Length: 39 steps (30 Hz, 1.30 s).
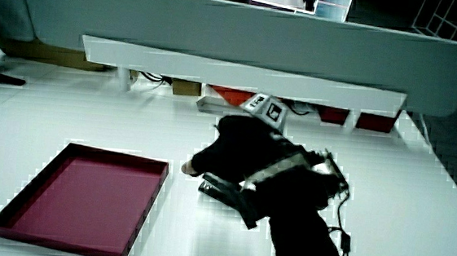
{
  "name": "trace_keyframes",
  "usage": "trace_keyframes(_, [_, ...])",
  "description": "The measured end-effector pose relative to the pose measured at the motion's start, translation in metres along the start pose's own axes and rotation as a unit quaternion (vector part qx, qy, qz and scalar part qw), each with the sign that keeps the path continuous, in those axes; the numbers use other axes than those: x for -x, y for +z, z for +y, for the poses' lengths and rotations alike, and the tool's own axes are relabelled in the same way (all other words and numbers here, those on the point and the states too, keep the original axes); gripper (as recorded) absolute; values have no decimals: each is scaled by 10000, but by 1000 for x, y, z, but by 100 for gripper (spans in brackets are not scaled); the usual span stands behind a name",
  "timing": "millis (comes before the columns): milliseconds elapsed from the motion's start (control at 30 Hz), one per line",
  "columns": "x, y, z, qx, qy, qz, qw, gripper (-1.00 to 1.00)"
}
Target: Pick stapper from desk
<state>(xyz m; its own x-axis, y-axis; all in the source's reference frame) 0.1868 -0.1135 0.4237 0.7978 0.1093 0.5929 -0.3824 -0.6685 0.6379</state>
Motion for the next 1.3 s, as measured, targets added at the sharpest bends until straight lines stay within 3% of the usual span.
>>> trace_keyframes(267, [-28,-4,25,80,-380,227,9990,0])
trace_keyframes(400, [-39,-12,36,57,-535,161,9984,0])
trace_keyframes(533, [-44,-22,47,238,-709,160,9971,0])
trace_keyframes(967, [-59,-41,64,396,-972,43,9945,0])
trace_keyframes(1100, [-56,-41,64,247,-913,-63,9955,0])
trace_keyframes(1300, [-51,-39,60,-62,-729,-106,9973,27])
